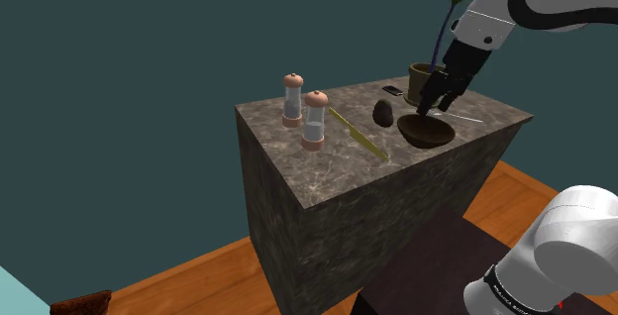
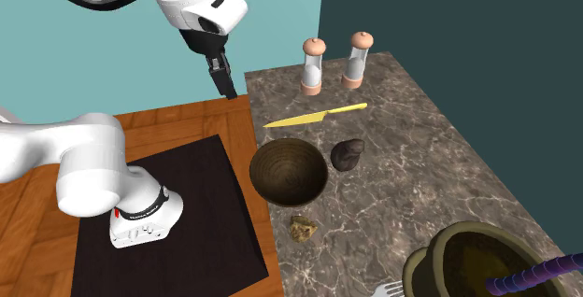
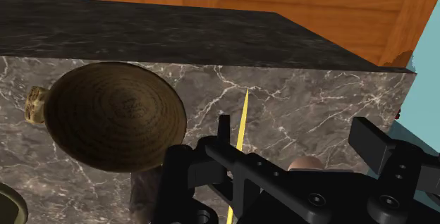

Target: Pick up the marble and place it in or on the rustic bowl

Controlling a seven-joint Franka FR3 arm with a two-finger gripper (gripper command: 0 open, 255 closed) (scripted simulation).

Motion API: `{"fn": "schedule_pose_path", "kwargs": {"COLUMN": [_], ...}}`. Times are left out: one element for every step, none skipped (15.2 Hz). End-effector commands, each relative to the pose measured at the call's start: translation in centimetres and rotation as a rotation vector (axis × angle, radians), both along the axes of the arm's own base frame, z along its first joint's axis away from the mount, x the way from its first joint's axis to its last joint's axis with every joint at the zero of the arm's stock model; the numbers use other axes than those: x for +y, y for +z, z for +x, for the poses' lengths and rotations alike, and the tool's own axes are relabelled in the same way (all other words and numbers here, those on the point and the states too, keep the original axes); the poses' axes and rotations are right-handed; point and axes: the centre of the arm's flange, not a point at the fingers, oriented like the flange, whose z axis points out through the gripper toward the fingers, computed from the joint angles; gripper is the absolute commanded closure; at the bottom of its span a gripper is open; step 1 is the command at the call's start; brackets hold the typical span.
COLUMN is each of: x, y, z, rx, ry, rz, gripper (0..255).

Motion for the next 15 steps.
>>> {"fn": "schedule_pose_path", "kwargs": {"x": [0.0,-0.8,-1.5,-2.3,-3.0,-3.7,-4.5,-5.2,-6.0,-6.7,-7.4,-8.2,-8.9,-9.6,-10.3], "y": [0.0,-0.4,-0.8,-1.2,-1.6,-2.0,-2.4,-2.8,-3.2,-3.6,-4.0,-4.4,-4.9,-5.3,-5.7], "z": [0.0,1.1,2.1,3.2,4.2,5.3,6.3,7.4,8.4,9.5,10.5,11.6,12.7,13.7,14.8], "rx": [0.000,0.006,0.013,0.019,0.026,0.032,0.039,0.045,0.052,0.058,0.065,0.071,0.078,0.084,0.091], "ry": [0.000,0.005,0.009,0.014,0.018,0.023,0.028,0.032,0.037,0.042,0.046,0.051,0.055,0.060,0.065], "rz": [0.000,-0.005,-0.011,-0.016,-0.021,-0.027,-0.032,-0.037,-0.042,-0.048,-0.053,-0.058,-0.064,-0.069,-0.074], "gripper": [0,0,0,0,0,0,0,0,0,0,0,0,0,0,0]}}
